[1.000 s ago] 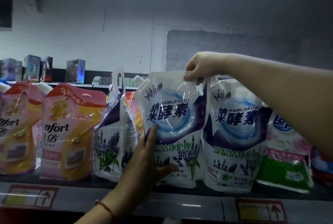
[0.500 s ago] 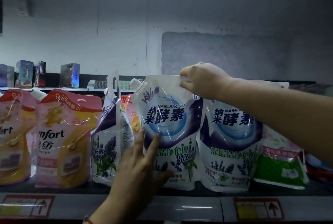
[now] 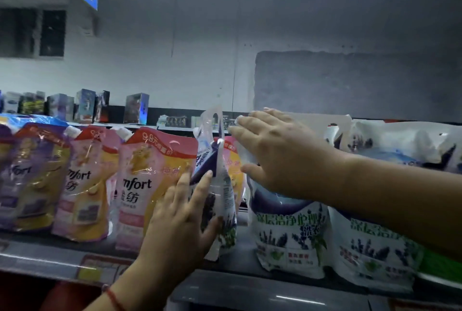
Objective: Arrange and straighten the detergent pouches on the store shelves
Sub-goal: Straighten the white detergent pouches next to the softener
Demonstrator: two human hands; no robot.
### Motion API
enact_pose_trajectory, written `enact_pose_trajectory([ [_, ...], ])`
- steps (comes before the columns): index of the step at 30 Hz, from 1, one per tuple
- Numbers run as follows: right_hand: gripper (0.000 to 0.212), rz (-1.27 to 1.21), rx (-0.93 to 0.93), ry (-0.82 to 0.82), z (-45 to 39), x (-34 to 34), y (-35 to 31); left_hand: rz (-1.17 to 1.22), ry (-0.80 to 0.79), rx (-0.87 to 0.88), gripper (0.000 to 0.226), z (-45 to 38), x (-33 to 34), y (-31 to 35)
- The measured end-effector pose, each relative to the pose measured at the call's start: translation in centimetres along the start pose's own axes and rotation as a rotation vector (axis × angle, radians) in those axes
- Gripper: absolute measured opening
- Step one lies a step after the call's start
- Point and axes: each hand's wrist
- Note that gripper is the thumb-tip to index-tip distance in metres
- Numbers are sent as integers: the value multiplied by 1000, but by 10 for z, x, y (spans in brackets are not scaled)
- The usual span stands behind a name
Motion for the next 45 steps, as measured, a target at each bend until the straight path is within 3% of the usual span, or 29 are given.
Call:
enact_pose_trajectory([
  [4, 60, -62, -49, 42, -39, -2, -24, 96, -127, -101, 90, 5, 10, -13],
  [8, 49, -9, 4, -26, -83, 3, -28, 68, -214, -149, 85, 7, 18, -7],
  [14, 18, 12, 216, -331, -139, 6, -24, 212, -143, -115, 88, 7, 36, -5],
  [17, 21, 19, 228, -453, -157, 5, -20, 234, -139, -93, 93, 11, 49, 3],
  [19, 39, -21, 228, -526, -166, 6, -19, 268, -113, -34, 93, 13, 53, 15],
  [21, 51, -30, 228, -565, -173, 11, -21, 313, -84, 17, 86, 11, 53, 22],
  [23, 47, -25, 255, -588, -179, 18, -18, 371, -3, 72, 74, 10, 52, 18],
  [26, 35, -209, 336, -551, -175, 25, -3, 477, 63, 111, 72, 9, 45, -6],
  [30, 24, -427, 368, -387, -158, 32, 14, 485, 1, -95, 97, 13, 38, -26],
  [33, 10, -596, 378, -374, -148, 31, 26, 487, 26, -100, 109, 10, 35, -29],
  [37, 7, -775, 366, -349, -139, 29, 32, 560, 106, -141, 111, 0, 33, -34],
  [41, 11, -838, 368, -310, -140, 33, 21, 630, 102, -213, 120, -11, 40, -42],
  [45, 19, -611, 338, -260, -146, 38, 7, 648, 5, -247, 123, -10, 47, -39],
])
Point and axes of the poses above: each hand's wrist, its own z-axis away from the middle knuckle, its own x-axis out of the palm, y = z × x, and after that the axes turned 11 degrees about z, right-handed
